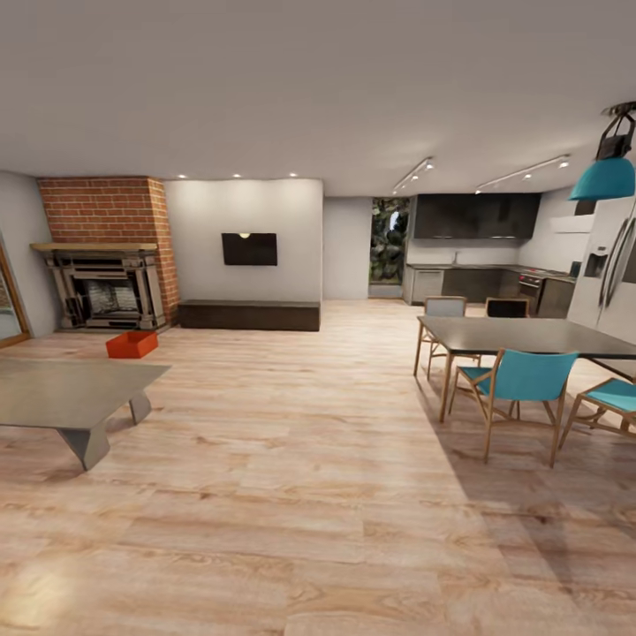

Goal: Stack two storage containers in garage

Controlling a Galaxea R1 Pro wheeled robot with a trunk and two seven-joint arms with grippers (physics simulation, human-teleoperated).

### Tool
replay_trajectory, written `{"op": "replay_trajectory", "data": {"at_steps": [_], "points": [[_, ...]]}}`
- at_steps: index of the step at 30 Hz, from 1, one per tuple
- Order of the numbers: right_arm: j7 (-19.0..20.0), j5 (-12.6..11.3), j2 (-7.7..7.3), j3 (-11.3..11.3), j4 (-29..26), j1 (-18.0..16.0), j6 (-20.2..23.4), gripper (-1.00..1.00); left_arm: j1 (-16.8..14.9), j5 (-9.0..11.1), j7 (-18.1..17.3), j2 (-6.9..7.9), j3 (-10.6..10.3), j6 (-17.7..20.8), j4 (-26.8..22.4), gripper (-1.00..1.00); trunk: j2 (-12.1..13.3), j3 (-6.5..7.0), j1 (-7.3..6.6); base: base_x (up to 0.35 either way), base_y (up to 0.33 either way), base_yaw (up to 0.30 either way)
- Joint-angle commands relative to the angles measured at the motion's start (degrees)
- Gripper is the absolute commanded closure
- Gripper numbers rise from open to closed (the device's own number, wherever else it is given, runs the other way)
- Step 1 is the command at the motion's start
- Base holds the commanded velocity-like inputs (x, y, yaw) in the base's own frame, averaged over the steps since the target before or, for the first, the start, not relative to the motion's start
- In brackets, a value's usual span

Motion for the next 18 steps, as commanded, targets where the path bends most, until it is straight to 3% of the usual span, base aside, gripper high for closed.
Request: {"op": "replay_trajectory", "data": {"at_steps": [1,7,10,18], "points": [[-0.21,-0.18,0.03,0.43,0.18,-0.08,-0.30,-1.00,-0.04,0.40,0.17,-0.02,-0.35,-0.19,0.03,-1.00,-0.04,-0.08,0.04,0.323,0.000,0.000],[-0.48,-0.37,0.59,0.51,0.19,-0.08,-0.50,-1.00,-0.04,0.40,0.18,-0.02,-0.35,-0.23,0.00,-1.00,-0.04,-0.08,0.04,0.323,0.000,0.000],[0.06,-0.58,2.22,0.25,0.20,-0.08,-0.27,-1.00,-0.04,0.40,0.18,-0.02,-0.35,-0.24,0.01,-1.00,-0.04,-0.08,0.04,0.323,0.000,0.000],[-0.03,-1.03,2.33,0.19,0.20,-0.08,-0.18,-1.00,-0.04,0.40,0.17,-0.08,-0.41,-0.24,-0.01,-1.00,-0.04,-0.08,0.04,0.323,0.000,0.000]]}}
